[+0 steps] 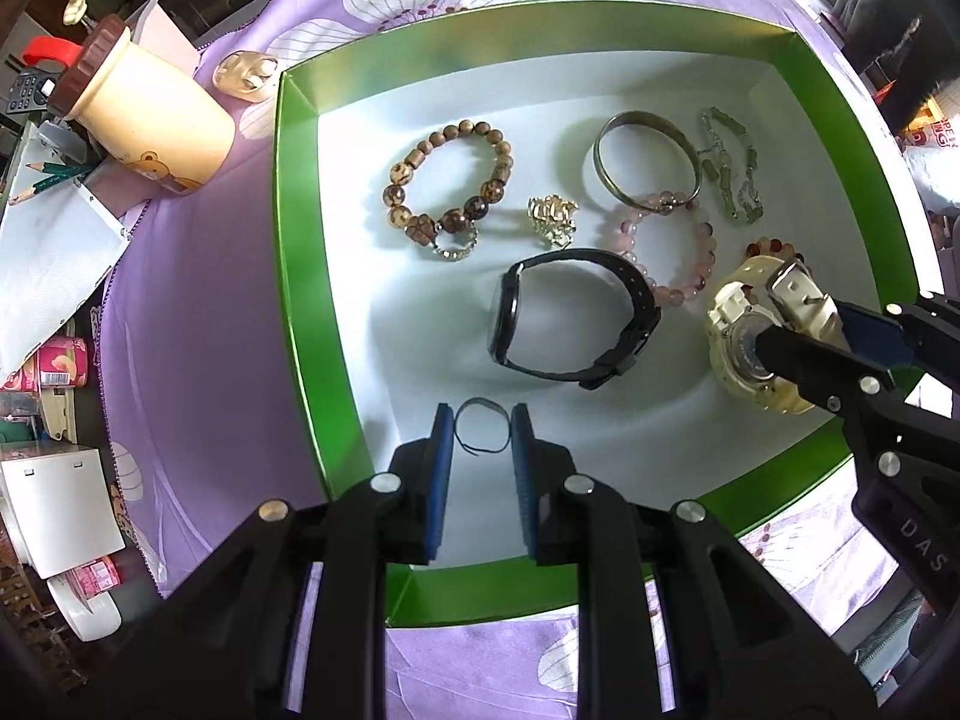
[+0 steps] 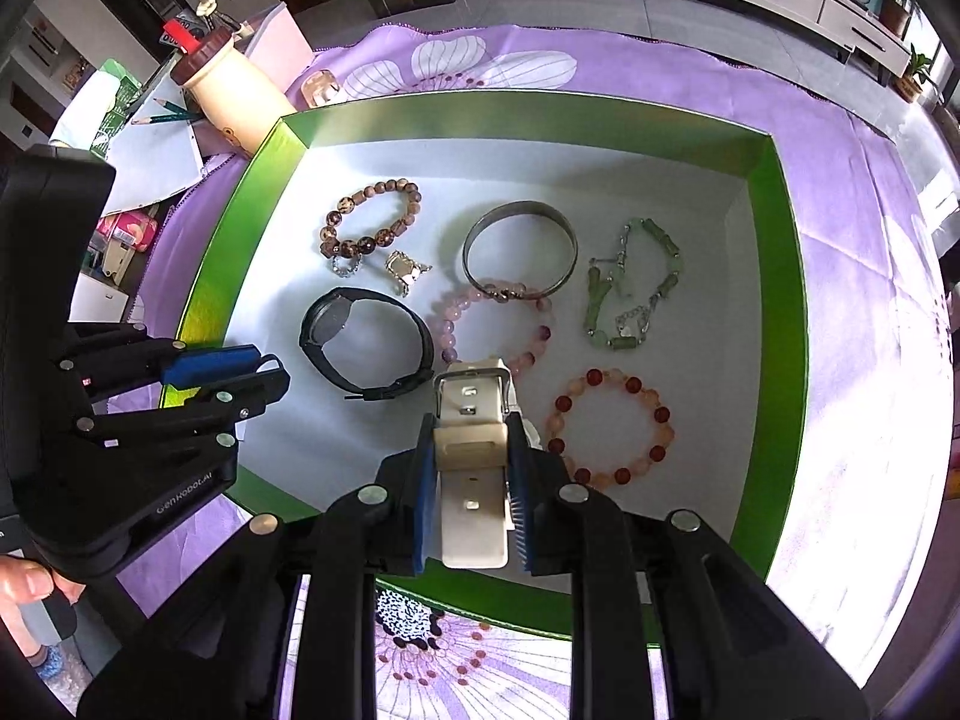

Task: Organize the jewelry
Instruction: 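Lower the pendant and cream watch into the green box with both tools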

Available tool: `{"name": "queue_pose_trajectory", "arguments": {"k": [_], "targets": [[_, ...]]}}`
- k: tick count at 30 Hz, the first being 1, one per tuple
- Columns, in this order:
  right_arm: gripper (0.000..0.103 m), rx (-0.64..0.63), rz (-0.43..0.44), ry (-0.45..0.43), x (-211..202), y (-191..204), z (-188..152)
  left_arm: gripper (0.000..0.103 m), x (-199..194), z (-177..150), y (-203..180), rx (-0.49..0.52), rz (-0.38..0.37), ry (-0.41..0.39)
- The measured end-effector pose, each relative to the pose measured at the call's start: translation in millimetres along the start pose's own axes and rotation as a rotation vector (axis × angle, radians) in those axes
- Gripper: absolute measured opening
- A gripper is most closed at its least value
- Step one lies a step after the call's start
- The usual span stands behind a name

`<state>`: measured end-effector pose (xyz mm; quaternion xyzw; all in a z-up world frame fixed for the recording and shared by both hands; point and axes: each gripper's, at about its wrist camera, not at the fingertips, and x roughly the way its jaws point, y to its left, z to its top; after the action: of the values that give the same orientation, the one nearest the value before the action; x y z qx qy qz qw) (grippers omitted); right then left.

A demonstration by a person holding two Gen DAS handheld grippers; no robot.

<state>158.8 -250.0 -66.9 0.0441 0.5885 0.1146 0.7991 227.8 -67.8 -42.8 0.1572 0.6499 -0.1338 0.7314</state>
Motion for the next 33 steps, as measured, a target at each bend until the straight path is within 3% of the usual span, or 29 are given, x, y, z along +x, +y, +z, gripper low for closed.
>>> {"name": "queue_pose_trajectory", "arguments": {"k": [33], "targets": [[0.022, 0.005, -0.03, 0.009, 3.2, 0.3, -1.9, 0.019, 1.0, 0.1, 7.5, -0.003, 0.003, -0.004]]}}
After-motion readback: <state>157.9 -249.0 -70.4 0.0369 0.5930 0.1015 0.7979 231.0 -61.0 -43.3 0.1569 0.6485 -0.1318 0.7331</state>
